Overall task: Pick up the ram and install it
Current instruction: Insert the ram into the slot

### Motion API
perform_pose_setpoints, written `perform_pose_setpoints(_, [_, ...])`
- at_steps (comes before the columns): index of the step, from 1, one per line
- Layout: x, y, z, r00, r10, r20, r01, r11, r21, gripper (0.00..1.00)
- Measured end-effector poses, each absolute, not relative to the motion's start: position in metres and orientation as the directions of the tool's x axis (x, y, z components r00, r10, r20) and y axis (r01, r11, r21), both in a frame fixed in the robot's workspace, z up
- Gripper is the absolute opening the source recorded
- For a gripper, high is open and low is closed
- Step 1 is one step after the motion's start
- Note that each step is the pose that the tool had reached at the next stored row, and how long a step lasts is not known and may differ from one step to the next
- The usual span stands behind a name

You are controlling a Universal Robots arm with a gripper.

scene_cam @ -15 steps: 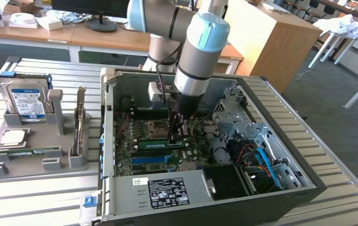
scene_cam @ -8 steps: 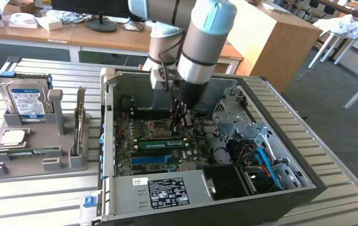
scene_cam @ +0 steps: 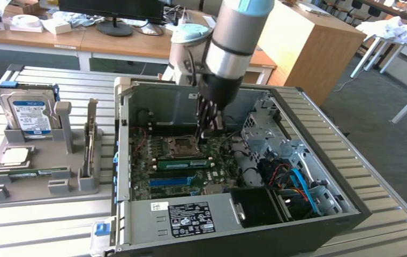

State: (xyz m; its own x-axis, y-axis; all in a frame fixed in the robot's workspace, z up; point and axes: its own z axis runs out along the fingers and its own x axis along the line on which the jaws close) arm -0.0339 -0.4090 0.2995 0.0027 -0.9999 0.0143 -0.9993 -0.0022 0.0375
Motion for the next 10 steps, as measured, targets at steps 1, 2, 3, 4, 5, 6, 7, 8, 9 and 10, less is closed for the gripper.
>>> perform_pose_setpoints(1, [-0.034,-0.409,0.304,0.003,-1.000,0.014,-0.999,-0.002,0.038,0.25])
perform_pose_setpoints(2, [-0.034,-0.409,0.308,0.003,-1.000,0.014,-0.999,-0.002,0.037,0.25])
perform_pose_setpoints(3, [-0.034,-0.409,0.313,0.003,-1.000,0.014,-0.999,-0.002,0.037,0.25])
perform_pose_setpoints(4, [-0.034,-0.409,0.318,0.003,-1.000,0.014,-0.999,-0.002,0.037,0.25])
perform_pose_setpoints(5, [-0.034,-0.409,0.322,0.003,-1.000,0.014,-0.999,-0.002,0.037,0.25])
perform_pose_setpoints(6, [-0.034,-0.409,0.327,0.003,-1.000,0.014,-0.999,-0.002,0.037,0.25])
perform_pose_setpoints(7, [-0.034,-0.409,0.331,0.003,-1.000,0.014,-0.999,-0.002,0.037,0.25])
perform_pose_setpoints(8, [-0.034,-0.409,0.336,0.003,-1.000,0.014,-0.999,-0.002,0.037,0.25])
perform_pose_setpoints(9, [-0.034,-0.409,0.340,0.003,-1.000,0.014,-0.999,-0.002,0.038,0.25])
perform_pose_setpoints(10, [-0.034,-0.409,0.345,0.003,-1.000,0.014,-0.999,-0.002,0.037,0.25])
